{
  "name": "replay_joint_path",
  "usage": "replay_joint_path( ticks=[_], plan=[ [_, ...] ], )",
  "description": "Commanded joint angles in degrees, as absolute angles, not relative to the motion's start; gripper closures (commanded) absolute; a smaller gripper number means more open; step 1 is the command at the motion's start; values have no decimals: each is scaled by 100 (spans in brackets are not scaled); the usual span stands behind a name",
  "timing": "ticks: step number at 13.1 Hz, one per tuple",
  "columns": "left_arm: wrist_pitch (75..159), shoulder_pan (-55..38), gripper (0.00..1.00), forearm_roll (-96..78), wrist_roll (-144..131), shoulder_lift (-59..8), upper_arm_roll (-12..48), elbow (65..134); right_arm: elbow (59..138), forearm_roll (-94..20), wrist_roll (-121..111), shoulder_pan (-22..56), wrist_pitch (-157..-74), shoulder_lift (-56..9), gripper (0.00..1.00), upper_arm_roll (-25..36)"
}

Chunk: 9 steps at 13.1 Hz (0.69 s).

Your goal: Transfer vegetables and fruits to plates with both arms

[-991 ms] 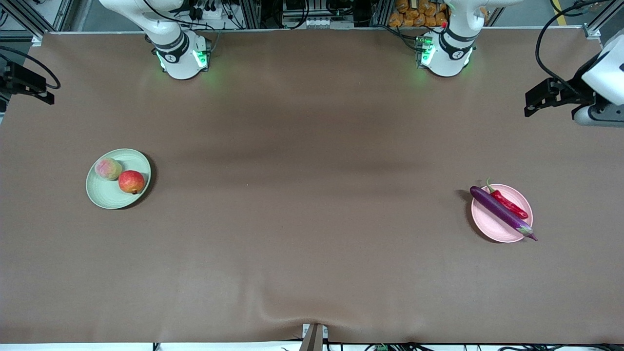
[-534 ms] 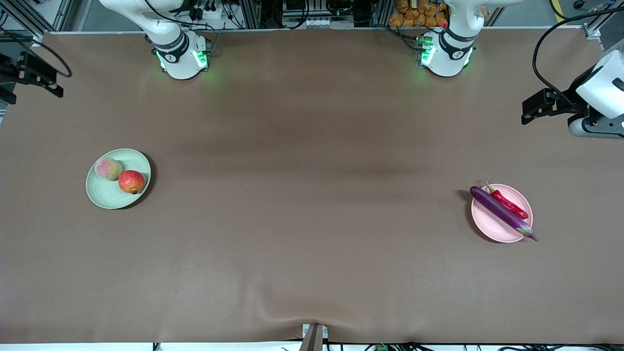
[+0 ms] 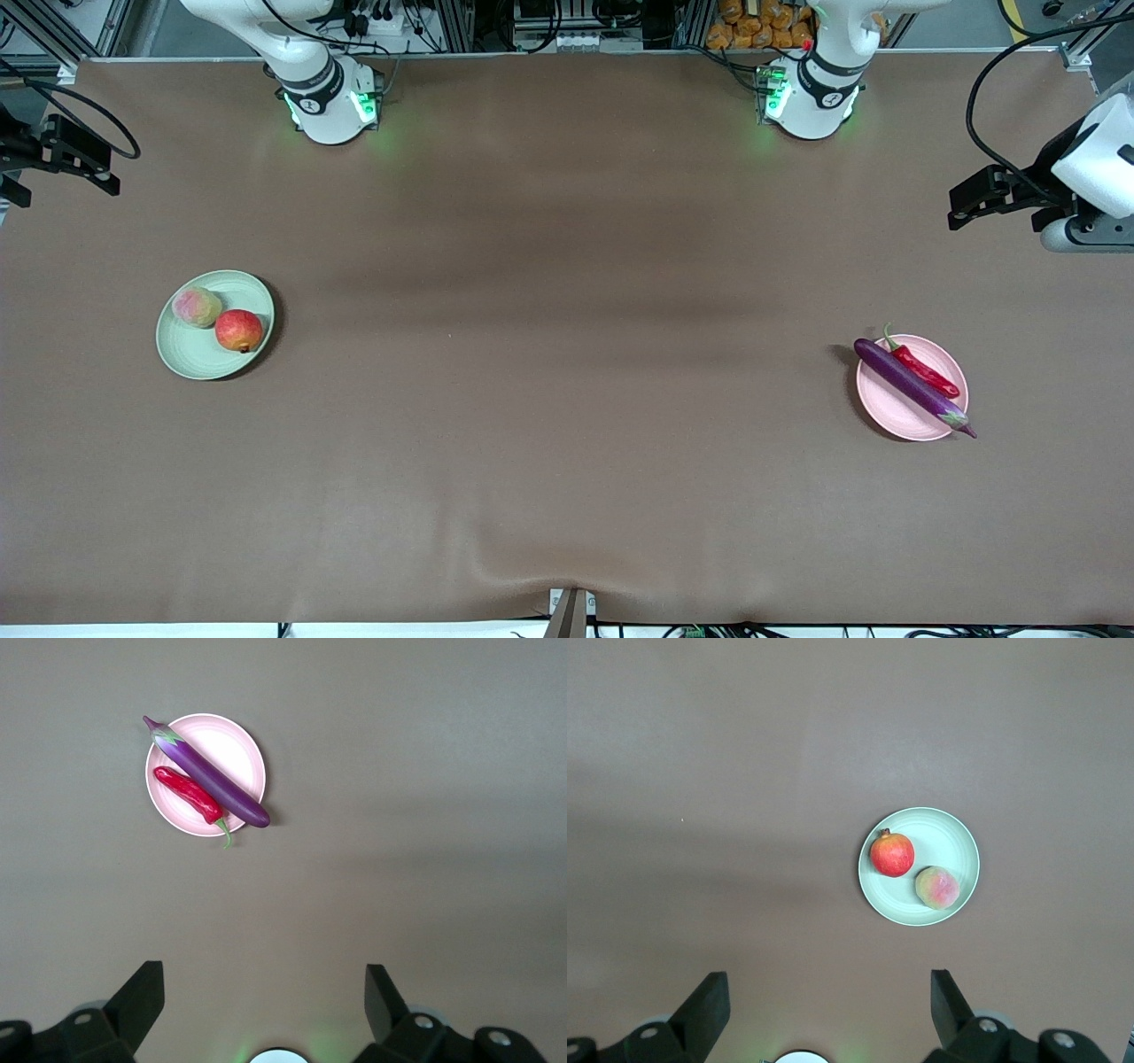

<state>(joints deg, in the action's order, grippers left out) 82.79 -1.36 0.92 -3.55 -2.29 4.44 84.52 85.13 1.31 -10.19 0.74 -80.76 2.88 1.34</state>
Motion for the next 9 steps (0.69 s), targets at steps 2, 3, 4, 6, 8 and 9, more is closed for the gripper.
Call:
replay_joint_path(
  ticks=[2,3,4,6,8,9],
  plan=[
    [8271,-79,0,149,-238,-167,475,8446,8385,202,-940,0,-8016,211,0,18],
    [8271,-79,0,149,-124,-176,475,8446,8385,202,-940,9,-8033,211,0,18],
    [8271,-79,0,167,-97,-176,475,8446,8385,202,-940,17,-8059,202,0,18],
    [8271,-79,0,158,-97,-167,475,8455,8385,202,-949,9,-8060,159,0,18],
    [8271,-79,0,158,-97,-158,475,8464,8385,229,-958,18,-8059,158,0,9],
    [8271,-79,0,158,-97,-158,475,8464,8385,194,-949,0,-8103,158,0,17]
  ],
)
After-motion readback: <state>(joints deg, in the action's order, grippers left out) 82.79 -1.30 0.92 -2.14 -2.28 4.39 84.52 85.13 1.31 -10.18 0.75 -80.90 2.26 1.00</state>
